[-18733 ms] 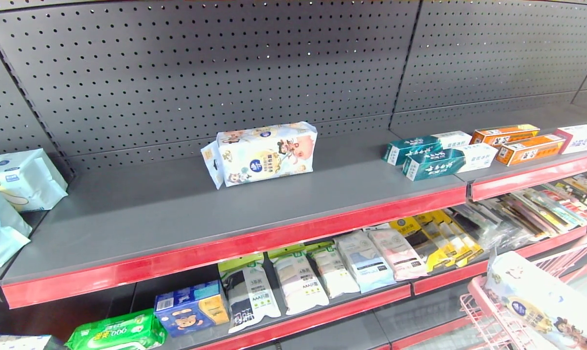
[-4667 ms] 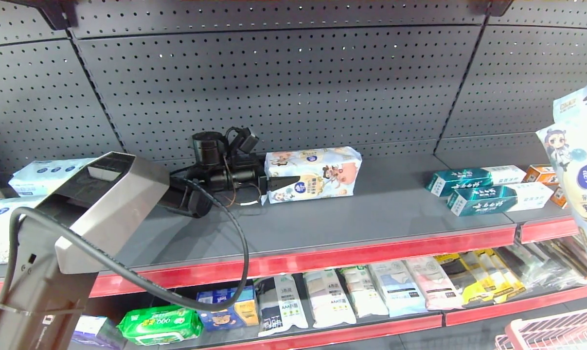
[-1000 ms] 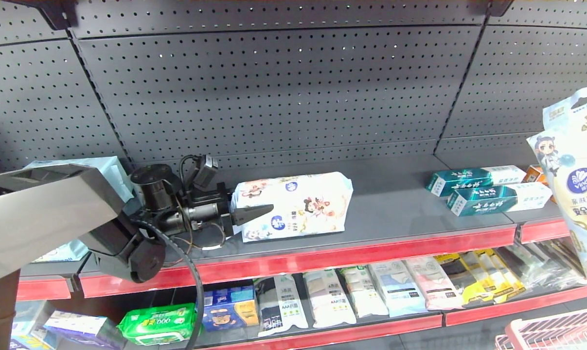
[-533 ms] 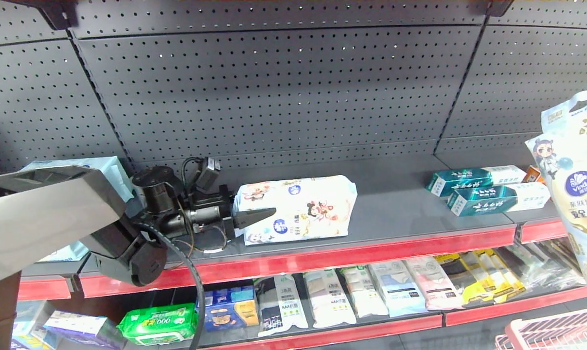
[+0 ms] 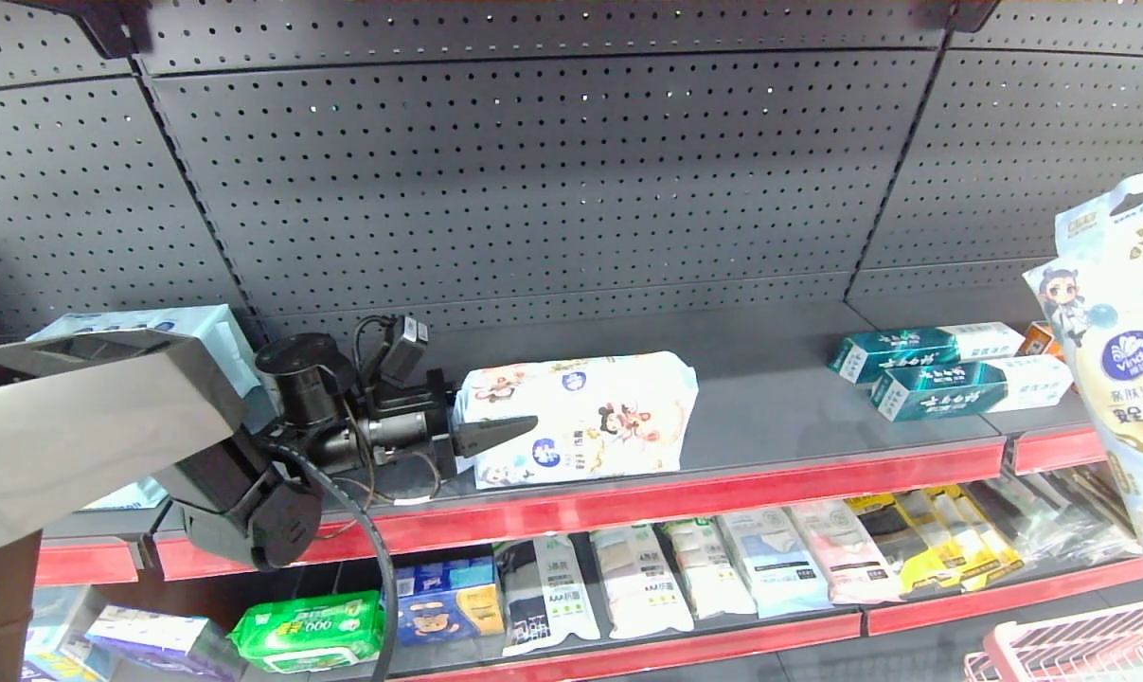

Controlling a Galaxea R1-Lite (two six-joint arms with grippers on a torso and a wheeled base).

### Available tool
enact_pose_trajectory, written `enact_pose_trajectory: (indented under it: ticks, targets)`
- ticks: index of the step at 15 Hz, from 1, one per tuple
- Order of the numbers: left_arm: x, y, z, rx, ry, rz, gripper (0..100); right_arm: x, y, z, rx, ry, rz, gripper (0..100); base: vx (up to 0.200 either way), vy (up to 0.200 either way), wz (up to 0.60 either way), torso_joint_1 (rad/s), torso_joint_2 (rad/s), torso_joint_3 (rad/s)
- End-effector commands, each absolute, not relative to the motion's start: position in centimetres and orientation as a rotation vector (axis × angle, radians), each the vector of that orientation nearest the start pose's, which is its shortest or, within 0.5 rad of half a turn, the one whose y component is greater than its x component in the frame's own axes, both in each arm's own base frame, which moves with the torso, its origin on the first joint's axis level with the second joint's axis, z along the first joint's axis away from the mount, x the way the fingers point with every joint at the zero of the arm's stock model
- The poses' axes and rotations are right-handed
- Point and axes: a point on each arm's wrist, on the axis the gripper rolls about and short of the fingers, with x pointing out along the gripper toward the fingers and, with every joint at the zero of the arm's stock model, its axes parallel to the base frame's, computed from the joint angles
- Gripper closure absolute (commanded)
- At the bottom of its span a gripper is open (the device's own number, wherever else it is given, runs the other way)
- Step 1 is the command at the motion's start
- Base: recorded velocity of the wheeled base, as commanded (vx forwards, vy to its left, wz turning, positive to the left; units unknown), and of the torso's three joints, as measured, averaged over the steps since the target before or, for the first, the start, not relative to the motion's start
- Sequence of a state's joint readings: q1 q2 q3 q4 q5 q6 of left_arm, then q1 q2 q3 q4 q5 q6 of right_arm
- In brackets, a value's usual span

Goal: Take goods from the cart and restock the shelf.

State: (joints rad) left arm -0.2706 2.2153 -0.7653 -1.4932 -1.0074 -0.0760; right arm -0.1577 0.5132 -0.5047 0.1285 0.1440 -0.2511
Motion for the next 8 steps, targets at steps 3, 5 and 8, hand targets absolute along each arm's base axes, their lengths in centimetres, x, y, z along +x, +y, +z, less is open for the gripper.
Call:
enact_pose_trajectory:
  ticks: [3, 5, 8]
  targets:
    - [35.14, -11.69, 7.67, -0.053, 0.013, -1.268, 100, 1.56, 0.08, 20.81, -0.231, 0.134, 0.005, 100, 0.0, 0.0, 0.0, 0.0, 0.0, 0.0]
    - [35.34, -11.73, 7.79, -0.052, 0.008, -1.258, 100, 1.54, 0.08, 20.73, -0.231, 0.136, 0.005, 100, 0.0, 0.0, 0.0, 0.0, 0.0, 0.0]
    - [35.66, -11.77, 7.7, -0.057, 0.017, -1.224, 100, 1.58, 0.08, 20.68, -0.23, 0.139, 0.005, 100, 0.0, 0.0, 0.0, 0.0, 0.0, 0.0]
